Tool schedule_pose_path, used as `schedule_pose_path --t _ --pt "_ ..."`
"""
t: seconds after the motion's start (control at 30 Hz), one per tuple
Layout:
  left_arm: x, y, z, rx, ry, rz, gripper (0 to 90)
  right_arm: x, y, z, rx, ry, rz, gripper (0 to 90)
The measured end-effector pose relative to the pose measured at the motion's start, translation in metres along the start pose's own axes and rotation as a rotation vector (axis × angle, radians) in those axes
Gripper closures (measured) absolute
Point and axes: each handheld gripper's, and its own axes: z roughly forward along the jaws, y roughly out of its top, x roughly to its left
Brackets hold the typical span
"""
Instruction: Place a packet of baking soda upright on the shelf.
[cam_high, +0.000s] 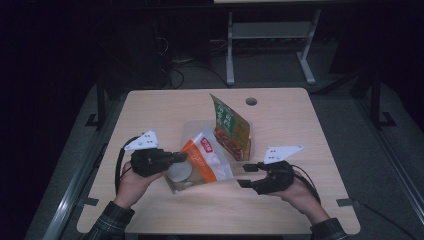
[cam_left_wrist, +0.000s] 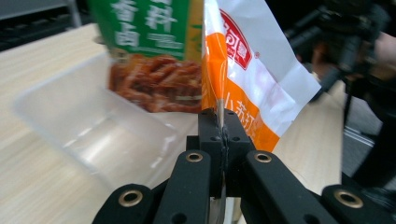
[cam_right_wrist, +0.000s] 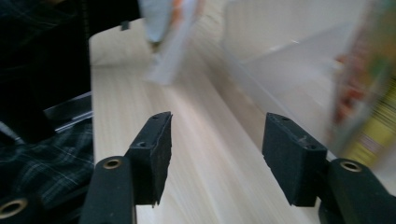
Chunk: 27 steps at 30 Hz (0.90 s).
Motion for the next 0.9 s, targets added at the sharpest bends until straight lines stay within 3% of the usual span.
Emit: schedule_pose_path --t 0.2,0.47,0.5,0.53,0.57,0.67,0.8,0.83,0.9 --pt "0.007 -0.001 -0.01 -0.026 0.037 -0.019 89.7 0.007 0.017 0.026 -0.028 0.043 0.009 38.4" --pt "0.006 -0.002 -0.009 -0.032 0.029 -0.028 89.7 0.006 0.041 0.05 -0.084 0.067 0.013 42.4" --pt "0.006 -0.002 -0.01 -0.035 0.024 -0.029 89.7 0.007 0.047 0.058 -0.087 0.071 0.004 53.7" --pt "0.007 -0.002 -0.01 -0.037 0.021 -0.031 89.7 0.007 0.047 0.058 -0.087 0.071 0.004 53.7" --pt "0.007 -0.002 -0.011 -0.04 0.017 -0.036 89.7 0.006 0.051 0.065 -0.081 0.081 0.001 62.4" --pt "0.008 -0.002 -0.012 -0.045 0.018 -0.039 89.7 0.005 0.055 0.075 -0.077 0.107 -0.005 76.4" --pt "0.013 -0.004 -0.016 -0.055 0.029 -0.054 89.7 0.003 0.057 0.079 -0.092 0.125 -0.019 85.0" --pt "0.015 -0.004 -0.018 -0.056 0.039 -0.055 89.6 0.002 0.059 0.082 -0.107 0.148 -0.028 89.0" --pt "0.015 -0.005 -0.018 -0.056 0.048 -0.058 89.5 0.004 0.061 0.084 -0.108 0.153 -0.043 89.5"
